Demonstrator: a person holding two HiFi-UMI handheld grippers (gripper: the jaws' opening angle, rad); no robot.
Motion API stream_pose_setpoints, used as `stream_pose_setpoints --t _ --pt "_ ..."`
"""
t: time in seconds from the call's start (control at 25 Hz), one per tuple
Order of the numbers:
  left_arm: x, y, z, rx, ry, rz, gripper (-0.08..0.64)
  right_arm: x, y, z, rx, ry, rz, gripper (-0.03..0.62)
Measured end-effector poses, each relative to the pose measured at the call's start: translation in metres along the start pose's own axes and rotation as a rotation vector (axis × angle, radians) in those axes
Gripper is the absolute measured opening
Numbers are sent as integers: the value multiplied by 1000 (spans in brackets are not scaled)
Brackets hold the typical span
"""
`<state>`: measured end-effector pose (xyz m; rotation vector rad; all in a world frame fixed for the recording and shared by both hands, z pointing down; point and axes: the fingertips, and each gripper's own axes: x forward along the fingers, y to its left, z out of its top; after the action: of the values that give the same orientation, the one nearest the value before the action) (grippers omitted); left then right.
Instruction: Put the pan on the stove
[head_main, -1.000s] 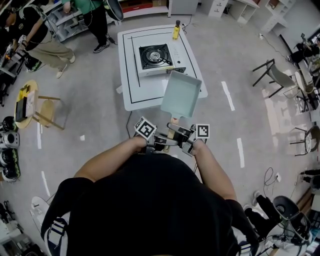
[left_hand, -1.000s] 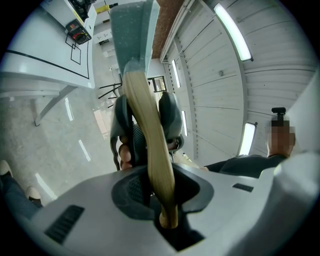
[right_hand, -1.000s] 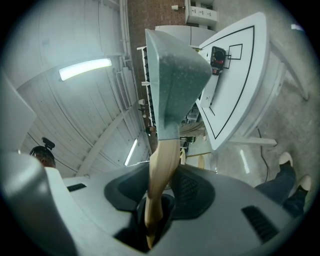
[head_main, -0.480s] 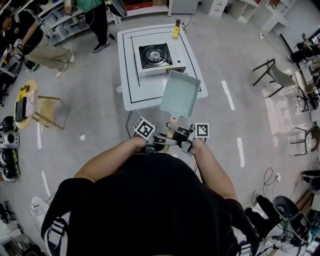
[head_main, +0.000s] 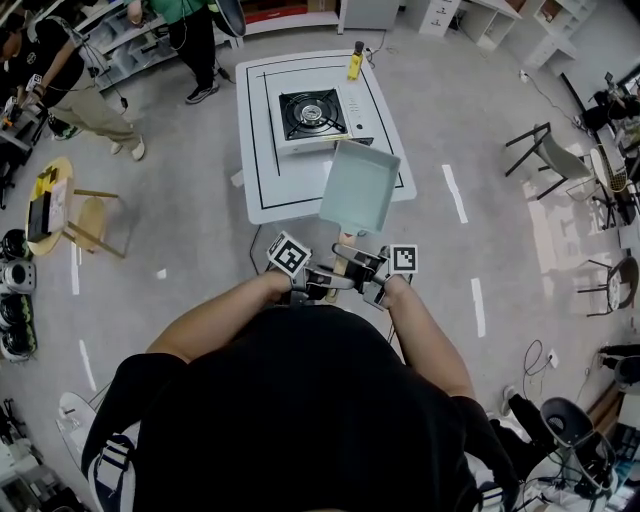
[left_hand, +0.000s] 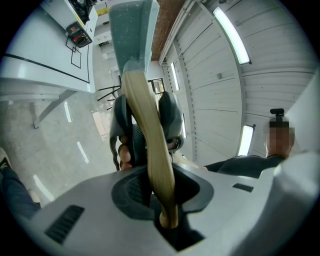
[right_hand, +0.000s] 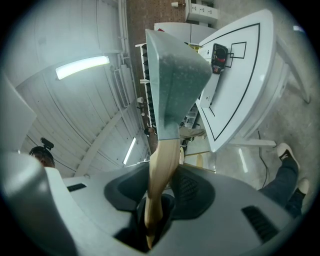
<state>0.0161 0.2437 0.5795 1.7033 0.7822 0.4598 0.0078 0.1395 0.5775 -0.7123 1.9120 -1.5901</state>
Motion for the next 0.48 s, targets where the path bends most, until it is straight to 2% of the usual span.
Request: stream_pose_setpoints --t 0.12,0.32,0.48 --pt "-6 3 7 28 0 16 84 5 -2 5 3 8 -5 127" --pt "-9 7 14 -2 -11 0 86 8 -10 13 12 16 -15 129" --pt "-14 12 28 8 -9 6 84 14 -11 26 13 19 -5 129"
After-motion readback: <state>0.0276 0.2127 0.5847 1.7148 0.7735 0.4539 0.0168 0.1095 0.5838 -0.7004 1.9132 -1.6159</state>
